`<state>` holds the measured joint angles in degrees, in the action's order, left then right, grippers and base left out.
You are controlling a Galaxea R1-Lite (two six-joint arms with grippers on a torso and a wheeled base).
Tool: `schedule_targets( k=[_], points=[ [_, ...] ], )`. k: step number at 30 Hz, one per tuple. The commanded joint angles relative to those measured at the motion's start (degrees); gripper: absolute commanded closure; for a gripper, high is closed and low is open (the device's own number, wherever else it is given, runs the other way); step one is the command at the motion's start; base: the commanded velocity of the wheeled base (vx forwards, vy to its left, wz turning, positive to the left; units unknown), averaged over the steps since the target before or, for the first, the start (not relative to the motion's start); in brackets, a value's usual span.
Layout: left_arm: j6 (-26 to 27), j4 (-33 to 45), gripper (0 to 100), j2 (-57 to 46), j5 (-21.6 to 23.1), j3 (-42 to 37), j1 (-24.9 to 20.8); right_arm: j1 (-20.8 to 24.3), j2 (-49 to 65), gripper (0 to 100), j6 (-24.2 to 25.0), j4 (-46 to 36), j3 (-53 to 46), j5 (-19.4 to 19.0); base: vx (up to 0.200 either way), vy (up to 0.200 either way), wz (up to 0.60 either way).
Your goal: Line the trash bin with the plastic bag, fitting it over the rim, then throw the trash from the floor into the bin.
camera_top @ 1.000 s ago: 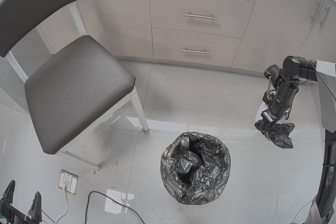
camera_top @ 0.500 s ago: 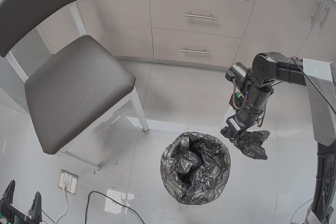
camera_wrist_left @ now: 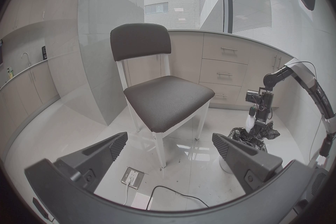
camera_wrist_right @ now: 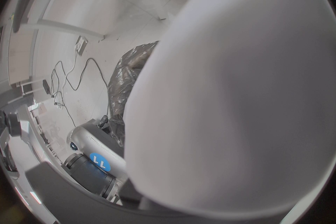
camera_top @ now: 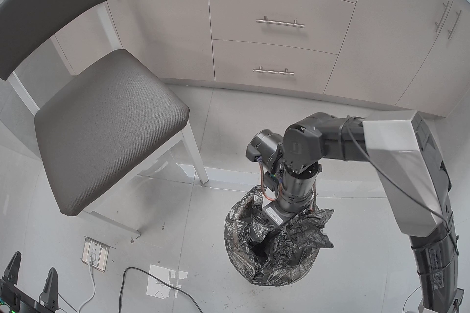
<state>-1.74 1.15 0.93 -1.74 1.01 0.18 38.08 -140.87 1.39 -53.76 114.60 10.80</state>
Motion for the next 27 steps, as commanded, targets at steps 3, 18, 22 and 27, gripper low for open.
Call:
schedule_targets(
  k=[3,18,22,27],
  points=[
    [0.0,0.0,0,-0.9,0.0,-0.6,0.1,2.1,-3.4,100,-0.2,0.2,0.0,0.4,0.0,0.0,0.0],
    [0.0,0.0,0,-0.9,0.0,-0.6,0.0,2.6,-4.9,100,-0.1,0.2,0.0,0.4,0.0,0.0,0.0],
    [0.0,0.0,0,-0.9,0.0,-0.6,0.1,2.6,-4.8,100,-0.2,0.2,0.0,0.4,0.0,0.0,0.0],
    [0.0,0.0,0,-0.9,0.0,-0.6,0.0,2.6,-4.8,100,-0.2,0.2,0.0,1.2,0.0,0.0,0.0]
  ],
)
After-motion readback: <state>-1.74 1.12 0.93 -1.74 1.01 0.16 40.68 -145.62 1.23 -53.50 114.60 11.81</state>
